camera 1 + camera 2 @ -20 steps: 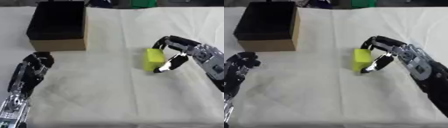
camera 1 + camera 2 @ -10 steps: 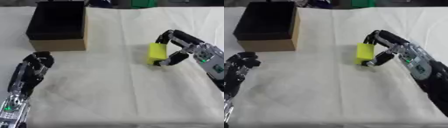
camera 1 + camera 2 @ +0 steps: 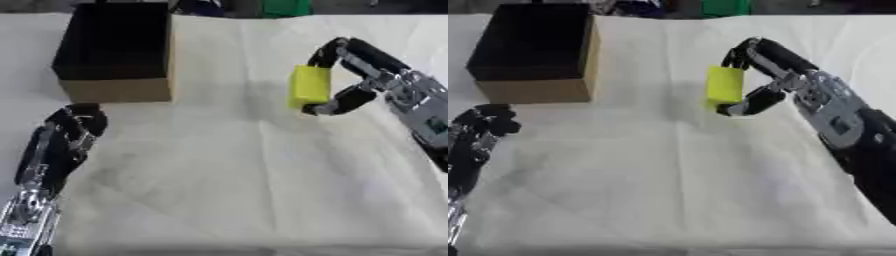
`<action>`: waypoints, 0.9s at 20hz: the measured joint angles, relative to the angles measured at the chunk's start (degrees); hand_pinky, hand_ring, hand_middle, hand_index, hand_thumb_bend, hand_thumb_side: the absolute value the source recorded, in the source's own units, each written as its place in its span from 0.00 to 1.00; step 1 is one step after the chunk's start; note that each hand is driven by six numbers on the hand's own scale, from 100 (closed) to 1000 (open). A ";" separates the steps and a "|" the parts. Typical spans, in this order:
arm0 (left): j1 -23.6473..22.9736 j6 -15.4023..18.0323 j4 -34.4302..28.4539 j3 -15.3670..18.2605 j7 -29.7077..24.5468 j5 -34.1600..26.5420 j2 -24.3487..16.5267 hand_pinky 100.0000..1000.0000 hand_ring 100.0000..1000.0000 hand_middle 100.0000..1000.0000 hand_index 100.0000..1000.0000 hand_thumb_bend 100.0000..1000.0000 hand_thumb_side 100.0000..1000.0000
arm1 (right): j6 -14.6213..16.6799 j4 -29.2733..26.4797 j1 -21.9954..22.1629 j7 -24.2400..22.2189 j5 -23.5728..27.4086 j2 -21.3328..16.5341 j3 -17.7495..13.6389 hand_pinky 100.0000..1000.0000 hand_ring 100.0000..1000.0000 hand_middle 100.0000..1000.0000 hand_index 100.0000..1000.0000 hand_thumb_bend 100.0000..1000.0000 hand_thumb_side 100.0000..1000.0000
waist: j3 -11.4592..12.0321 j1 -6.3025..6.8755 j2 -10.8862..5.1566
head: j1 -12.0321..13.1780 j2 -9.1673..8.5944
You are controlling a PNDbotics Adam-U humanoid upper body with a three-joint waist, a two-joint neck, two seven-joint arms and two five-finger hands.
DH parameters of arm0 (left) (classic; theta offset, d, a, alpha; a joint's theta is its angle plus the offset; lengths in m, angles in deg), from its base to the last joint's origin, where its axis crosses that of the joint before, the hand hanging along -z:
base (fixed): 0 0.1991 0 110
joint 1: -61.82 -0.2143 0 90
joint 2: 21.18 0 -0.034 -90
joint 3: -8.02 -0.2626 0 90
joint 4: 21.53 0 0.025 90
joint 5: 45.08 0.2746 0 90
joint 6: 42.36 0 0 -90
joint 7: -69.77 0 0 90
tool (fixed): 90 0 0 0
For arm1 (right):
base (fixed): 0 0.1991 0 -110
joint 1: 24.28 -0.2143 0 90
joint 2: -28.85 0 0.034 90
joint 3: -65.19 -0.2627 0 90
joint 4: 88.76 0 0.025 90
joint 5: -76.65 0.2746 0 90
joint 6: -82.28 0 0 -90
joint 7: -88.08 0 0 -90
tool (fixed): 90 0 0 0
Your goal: Pick up objects on the table and place them in the box.
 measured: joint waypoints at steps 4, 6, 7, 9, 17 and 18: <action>-0.16 -0.01 0.02 -0.25 -0.26 0.00 -0.01 0.64 0.55 0.55 0.67 0.56 0.50 | -0.33 -0.98 -4.98 -0.42 0.08 -0.29 -0.36 0.58 0.56 0.18 0.37 0.30 0.00 | 0.68 -0.26 -0.04 | -0.12 0.00; -0.16 0.00 0.02 -0.37 -0.48 0.00 -0.02 0.64 0.55 0.55 0.67 0.56 0.50 | -0.37 -0.96 -7.63 -0.67 0.03 -0.25 -0.70 0.58 0.56 0.18 0.37 0.29 0.00 | 1.04 -0.34 -0.04 | -0.25 -0.02; -0.16 0.01 0.02 -0.48 -0.53 0.01 -0.02 0.64 0.55 0.55 0.67 0.56 0.50 | -0.38 -0.91 -8.98 -0.79 -0.04 -0.06 -0.89 0.58 0.57 0.18 0.37 0.29 0.00 | 1.24 -0.39 -0.02 | -0.30 -0.06; -0.10 0.05 0.02 -0.62 -0.74 0.02 -0.02 0.64 0.55 0.55 0.67 0.56 0.50 | -0.41 -0.24 -11.60 -1.05 -0.34 0.81 -1.13 0.58 0.57 0.18 0.37 0.29 0.00 | 1.95 -0.51 0.17 | -0.56 -0.29; 1.59 0.24 0.02 -1.95 -2.32 0.03 -0.04 0.64 0.56 0.55 0.67 0.56 0.50 | 0.76 6.42 -20.17 -1.90 -4.26 6.69 -2.67 0.59 0.57 0.18 0.37 0.29 0.00 | 6.43 -1.51 1.77 | -2.81 -2.27; 1.87 0.26 0.02 -2.15 -2.58 0.03 -0.04 0.64 0.56 0.55 0.67 0.56 0.50 | 0.92 7.63 -21.01 -1.80 -4.95 7.54 -3.00 0.59 0.57 0.19 0.38 0.28 0.00 | 7.18 -1.62 1.94 | -3.26 -2.61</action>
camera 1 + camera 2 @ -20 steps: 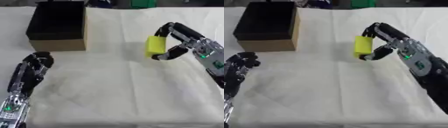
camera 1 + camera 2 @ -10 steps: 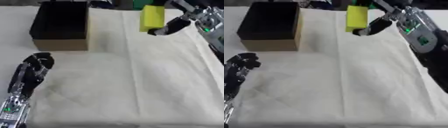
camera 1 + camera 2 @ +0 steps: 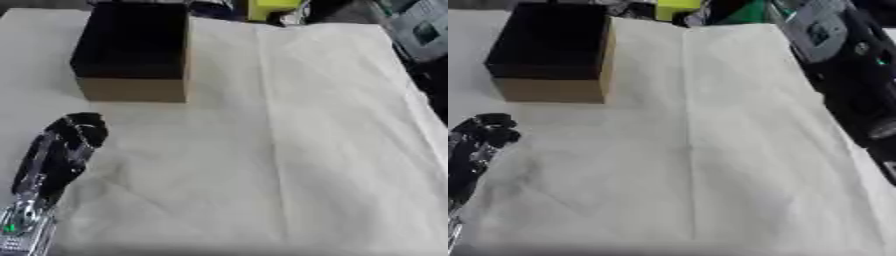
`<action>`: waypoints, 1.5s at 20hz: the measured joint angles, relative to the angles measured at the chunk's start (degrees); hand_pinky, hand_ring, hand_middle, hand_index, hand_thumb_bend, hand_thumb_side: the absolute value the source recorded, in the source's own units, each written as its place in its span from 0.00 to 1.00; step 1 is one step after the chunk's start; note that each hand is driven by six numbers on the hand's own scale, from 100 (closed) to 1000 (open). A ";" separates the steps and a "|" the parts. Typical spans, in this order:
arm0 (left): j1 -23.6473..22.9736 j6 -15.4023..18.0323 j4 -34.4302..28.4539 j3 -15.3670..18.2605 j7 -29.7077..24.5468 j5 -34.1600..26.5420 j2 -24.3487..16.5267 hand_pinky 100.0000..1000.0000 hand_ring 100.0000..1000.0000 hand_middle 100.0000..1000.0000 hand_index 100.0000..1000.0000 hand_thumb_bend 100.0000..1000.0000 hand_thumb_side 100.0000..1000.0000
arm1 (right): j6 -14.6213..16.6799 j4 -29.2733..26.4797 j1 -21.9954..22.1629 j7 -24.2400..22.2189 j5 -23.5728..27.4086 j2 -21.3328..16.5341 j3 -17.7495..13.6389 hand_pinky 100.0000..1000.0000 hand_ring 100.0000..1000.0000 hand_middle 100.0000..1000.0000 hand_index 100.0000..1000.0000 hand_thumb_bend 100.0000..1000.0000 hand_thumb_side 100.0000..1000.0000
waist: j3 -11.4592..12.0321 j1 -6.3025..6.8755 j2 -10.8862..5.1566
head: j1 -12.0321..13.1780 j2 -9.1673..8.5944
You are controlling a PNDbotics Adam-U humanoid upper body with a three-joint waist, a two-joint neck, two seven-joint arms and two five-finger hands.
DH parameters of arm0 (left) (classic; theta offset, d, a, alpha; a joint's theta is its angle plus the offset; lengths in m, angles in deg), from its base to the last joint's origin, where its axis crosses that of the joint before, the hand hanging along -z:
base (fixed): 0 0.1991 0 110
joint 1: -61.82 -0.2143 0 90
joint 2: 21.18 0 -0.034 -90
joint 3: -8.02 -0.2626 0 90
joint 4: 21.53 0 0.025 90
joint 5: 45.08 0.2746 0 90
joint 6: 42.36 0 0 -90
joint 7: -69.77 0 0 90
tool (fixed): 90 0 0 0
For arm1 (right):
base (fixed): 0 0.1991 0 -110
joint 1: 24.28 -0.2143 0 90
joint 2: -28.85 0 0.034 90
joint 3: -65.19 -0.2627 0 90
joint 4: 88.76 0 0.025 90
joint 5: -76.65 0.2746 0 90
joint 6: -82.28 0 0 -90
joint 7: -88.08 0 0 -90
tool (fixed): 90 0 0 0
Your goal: Pick up objects on the table and place them in the box.
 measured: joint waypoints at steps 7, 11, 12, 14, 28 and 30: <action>2.42 0.05 -0.03 -2.07 -2.18 -0.02 0.01 0.65 0.56 0.55 0.67 0.56 0.50 | 0.39 11.13 -4.31 2.55 -5.81 5.55 -3.57 0.58 0.57 0.21 0.41 0.23 0.00 | 5.76 -0.61 1.08 | -3.40 -2.49; 3.97 0.10 -0.15 -3.53 -3.73 -0.21 0.04 0.65 0.56 0.55 0.67 0.56 0.50 | -0.24 18.26 -5.52 5.35 -8.58 7.54 -6.21 0.58 0.57 0.23 0.44 0.20 0.00 | 9.15 -0.86 1.39 | -5.80 -3.60; 4.34 0.11 -0.19 -3.87 -4.10 -0.30 0.05 0.65 0.56 0.55 0.67 0.56 0.50 | -0.50 19.81 -5.71 6.17 -9.16 7.88 -6.86 0.58 0.58 0.23 0.44 0.20 0.00 | 9.83 -0.93 1.56 | -6.47 -3.95; 4.88 0.08 -0.27 -4.47 -4.76 -0.38 0.07 0.65 0.56 0.55 0.67 0.56 0.50 | -1.13 22.84 -6.08 7.93 -10.38 8.56 -8.06 0.58 0.58 0.24 0.46 0.18 0.00 | 10.82 -0.93 1.92 | -7.73 -4.54; 6.37 -0.08 -0.41 -6.16 -6.64 -0.86 0.60 0.65 0.56 0.55 0.67 0.56 0.50 | -1.96 31.31 -6.93 20.94 -19.51 11.33 -11.10 0.62 0.68 0.53 0.71 0.56 0.12 | 12.63 -0.72 3.14 | -11.72 -6.44; 6.38 -0.06 -0.41 -6.19 -6.69 -0.87 0.61 0.65 0.56 0.55 0.67 0.56 0.50 | -0.98 31.30 -6.79 21.25 -20.24 11.54 -10.98 0.63 0.69 0.56 0.73 0.58 0.13 | 12.63 -0.74 3.14 | -11.79 -6.47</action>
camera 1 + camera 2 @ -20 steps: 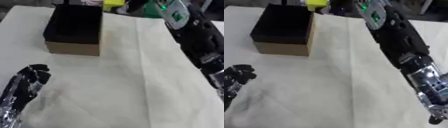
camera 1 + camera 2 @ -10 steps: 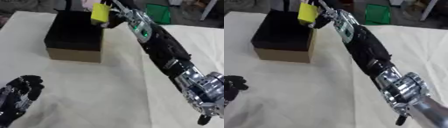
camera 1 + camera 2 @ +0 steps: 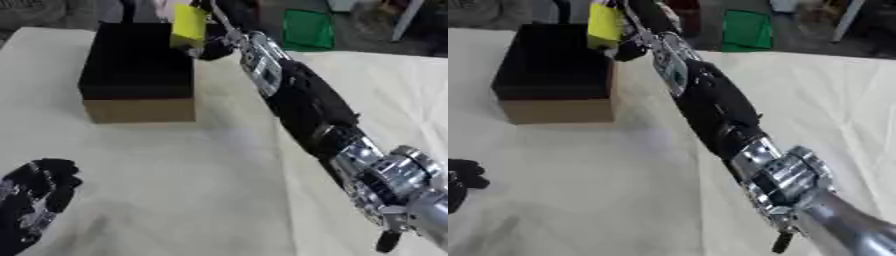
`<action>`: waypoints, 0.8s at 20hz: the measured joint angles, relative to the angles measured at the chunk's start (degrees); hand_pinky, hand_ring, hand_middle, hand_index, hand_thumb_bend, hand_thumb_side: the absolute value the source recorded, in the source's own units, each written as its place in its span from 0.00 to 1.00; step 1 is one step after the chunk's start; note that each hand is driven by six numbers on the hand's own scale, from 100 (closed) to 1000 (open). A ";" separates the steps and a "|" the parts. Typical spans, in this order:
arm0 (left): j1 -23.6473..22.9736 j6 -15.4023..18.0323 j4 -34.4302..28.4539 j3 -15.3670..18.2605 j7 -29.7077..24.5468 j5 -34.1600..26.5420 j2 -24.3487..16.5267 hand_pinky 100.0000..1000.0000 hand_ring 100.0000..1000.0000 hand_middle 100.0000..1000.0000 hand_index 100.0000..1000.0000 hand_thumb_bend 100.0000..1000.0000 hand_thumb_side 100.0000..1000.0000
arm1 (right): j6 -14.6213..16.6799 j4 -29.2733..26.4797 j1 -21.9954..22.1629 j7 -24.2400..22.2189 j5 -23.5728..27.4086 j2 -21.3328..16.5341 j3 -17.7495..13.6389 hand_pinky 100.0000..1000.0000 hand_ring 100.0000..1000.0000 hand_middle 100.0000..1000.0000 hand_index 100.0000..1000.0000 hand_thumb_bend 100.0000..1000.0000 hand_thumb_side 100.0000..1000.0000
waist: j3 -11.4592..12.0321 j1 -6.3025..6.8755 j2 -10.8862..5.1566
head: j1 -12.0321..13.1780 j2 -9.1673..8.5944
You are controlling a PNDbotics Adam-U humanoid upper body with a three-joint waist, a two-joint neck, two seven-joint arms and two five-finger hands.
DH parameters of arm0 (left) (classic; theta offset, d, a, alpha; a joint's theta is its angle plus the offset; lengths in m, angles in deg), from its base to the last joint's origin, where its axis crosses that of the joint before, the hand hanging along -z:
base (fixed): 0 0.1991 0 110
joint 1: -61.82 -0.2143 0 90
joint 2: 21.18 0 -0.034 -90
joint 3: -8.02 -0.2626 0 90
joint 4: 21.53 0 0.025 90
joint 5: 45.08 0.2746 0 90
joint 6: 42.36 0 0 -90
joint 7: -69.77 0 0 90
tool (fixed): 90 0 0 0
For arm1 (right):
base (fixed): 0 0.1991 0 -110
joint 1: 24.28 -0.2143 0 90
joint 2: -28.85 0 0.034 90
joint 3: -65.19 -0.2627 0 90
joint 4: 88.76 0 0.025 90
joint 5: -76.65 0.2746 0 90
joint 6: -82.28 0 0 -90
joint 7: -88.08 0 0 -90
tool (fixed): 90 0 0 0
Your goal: Pick up objects on the table and place them in the box.
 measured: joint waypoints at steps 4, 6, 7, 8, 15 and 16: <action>0.00 0.02 0.00 -0.01 -0.05 -0.02 0.01 0.65 0.55 0.55 0.67 0.55 0.50 | 2.56 -0.47 0.22 -0.08 -2.72 0.69 0.80 0.66 0.73 0.66 0.79 0.63 0.15 | -0.02 -0.13 -0.01 | -0.06 0.00; 0.00 0.00 0.00 -0.01 -0.08 -0.04 0.01 0.65 0.55 0.55 0.67 0.55 0.50 | 4.04 -0.98 0.23 -0.40 -4.12 1.06 1.23 0.67 0.74 0.68 0.80 0.63 0.14 | -0.05 -0.14 -0.01 | -0.10 0.00; 0.00 -0.03 0.00 -0.02 -0.11 -0.06 0.02 0.65 0.55 0.55 0.67 0.55 0.50 | 4.83 -1.31 0.24 -0.51 -4.89 1.24 1.44 0.68 0.74 0.69 0.80 0.63 0.13 | -0.12 -0.15 -0.02 | -0.12 0.00; 0.00 -0.04 0.00 -0.02 -0.12 -0.08 0.02 0.65 0.55 0.55 0.67 0.55 0.50 | 5.60 -1.77 0.25 -0.62 -5.57 1.27 1.72 0.68 0.74 0.70 0.81 0.64 0.13 | -0.22 -0.15 -0.02 | -0.12 0.00; 0.00 -0.08 0.00 -0.03 -0.19 -0.32 0.02 0.65 0.55 0.55 0.67 0.55 0.50 | 10.58 -6.31 0.24 -2.95 -9.74 1.29 3.88 0.75 0.80 0.81 0.88 0.76 0.14 | -0.37 -0.19 -0.23 | -0.21 0.00; 0.00 -0.08 0.00 -0.03 -0.19 -0.37 0.02 0.64 0.55 0.55 0.67 0.56 0.50 | 11.16 -6.87 0.24 -3.49 -10.08 1.29 4.12 0.75 0.81 0.81 0.88 0.75 0.15 | -0.38 -0.20 -0.25 | -0.22 0.00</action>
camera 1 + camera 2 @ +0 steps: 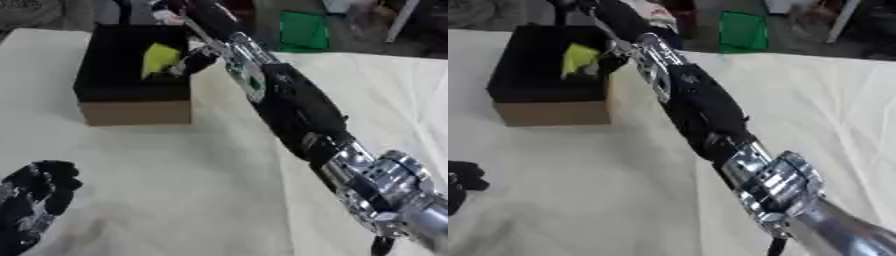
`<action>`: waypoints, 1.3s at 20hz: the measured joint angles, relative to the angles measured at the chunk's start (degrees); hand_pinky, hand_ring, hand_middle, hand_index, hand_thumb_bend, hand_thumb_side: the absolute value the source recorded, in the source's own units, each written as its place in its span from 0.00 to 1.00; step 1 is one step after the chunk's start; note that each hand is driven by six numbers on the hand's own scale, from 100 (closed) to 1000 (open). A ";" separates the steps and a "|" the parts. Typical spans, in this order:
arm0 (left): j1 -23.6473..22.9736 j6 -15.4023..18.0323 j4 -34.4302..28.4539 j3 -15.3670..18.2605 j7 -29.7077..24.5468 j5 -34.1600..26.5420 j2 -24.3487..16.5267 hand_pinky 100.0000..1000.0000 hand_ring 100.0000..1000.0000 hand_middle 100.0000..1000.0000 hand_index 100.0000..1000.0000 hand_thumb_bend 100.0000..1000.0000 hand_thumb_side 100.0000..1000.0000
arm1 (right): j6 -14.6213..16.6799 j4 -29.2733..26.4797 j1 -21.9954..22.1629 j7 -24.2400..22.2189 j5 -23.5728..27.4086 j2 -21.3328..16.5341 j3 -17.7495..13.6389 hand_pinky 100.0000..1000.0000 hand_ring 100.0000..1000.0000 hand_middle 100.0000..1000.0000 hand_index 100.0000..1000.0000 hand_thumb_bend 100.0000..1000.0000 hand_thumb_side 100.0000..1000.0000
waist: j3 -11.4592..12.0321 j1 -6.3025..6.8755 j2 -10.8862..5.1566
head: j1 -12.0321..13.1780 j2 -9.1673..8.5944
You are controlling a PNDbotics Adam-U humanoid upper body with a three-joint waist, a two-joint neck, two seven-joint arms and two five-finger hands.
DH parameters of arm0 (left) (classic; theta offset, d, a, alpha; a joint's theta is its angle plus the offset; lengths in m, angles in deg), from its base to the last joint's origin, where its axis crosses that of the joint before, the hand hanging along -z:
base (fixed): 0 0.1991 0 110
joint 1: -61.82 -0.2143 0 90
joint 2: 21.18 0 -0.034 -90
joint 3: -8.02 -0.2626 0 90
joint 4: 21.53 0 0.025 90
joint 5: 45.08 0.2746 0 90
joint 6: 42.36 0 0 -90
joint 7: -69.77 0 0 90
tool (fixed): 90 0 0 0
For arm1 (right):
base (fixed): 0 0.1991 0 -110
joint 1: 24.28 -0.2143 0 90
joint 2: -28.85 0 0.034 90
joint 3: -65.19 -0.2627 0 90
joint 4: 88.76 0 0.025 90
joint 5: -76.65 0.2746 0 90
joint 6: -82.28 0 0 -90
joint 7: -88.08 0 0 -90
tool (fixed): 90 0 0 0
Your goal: Pick up objects on the table and place them in the box.
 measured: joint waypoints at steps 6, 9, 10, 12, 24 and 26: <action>-0.04 -0.02 0.00 0.00 -0.03 -0.06 0.02 0.64 0.55 0.55 0.67 0.56 0.50 | 1.38 -3.12 0.00 -1.68 0.53 0.01 0.79 0.73 0.79 0.78 0.88 0.74 0.07 | -0.75 0.00 -0.36 | 0.12 0.01; -0.27 -0.03 0.01 0.00 -0.02 -0.06 0.02 0.64 0.55 0.55 0.67 0.56 0.50 | 0.62 -4.69 0.25 -2.38 5.12 -0.07 1.06 0.71 0.78 0.76 0.87 0.71 0.04 | -1.80 0.10 -0.70 | 0.69 0.10; -0.47 -0.03 0.01 0.02 -0.01 -0.06 0.03 0.64 0.55 0.55 0.67 0.56 0.50 | 0.09 -5.52 0.52 -2.78 7.43 -0.12 1.32 0.70 0.78 0.75 0.87 0.70 0.04 | -2.26 0.19 -0.90 | 0.90 0.24; -0.79 0.02 0.02 0.07 0.08 -0.06 0.03 0.64 0.55 0.55 0.67 0.56 0.49 | -1.36 -8.00 1.08 -4.07 13.10 -0.62 2.09 0.69 0.77 0.74 0.87 0.66 0.04 | -3.49 0.48 -1.15 | 1.32 0.50; -2.95 0.21 0.06 2.51 2.45 0.40 0.17 0.64 0.56 0.55 0.67 0.56 0.49 | -17.60 -34.72 9.38 -7.83 49.40 -11.60 3.33 0.60 0.69 0.65 0.85 0.39 0.12 | -11.43 1.60 -2.45 | 5.30 1.55; -3.23 0.22 0.06 2.98 2.93 0.48 0.17 0.64 0.56 0.55 0.67 0.56 0.49 | -19.84 -39.17 11.87 -6.59 53.41 -13.46 2.63 0.59 0.68 0.64 0.85 0.34 0.14 | -12.57 1.78 -2.46 | 6.28 1.95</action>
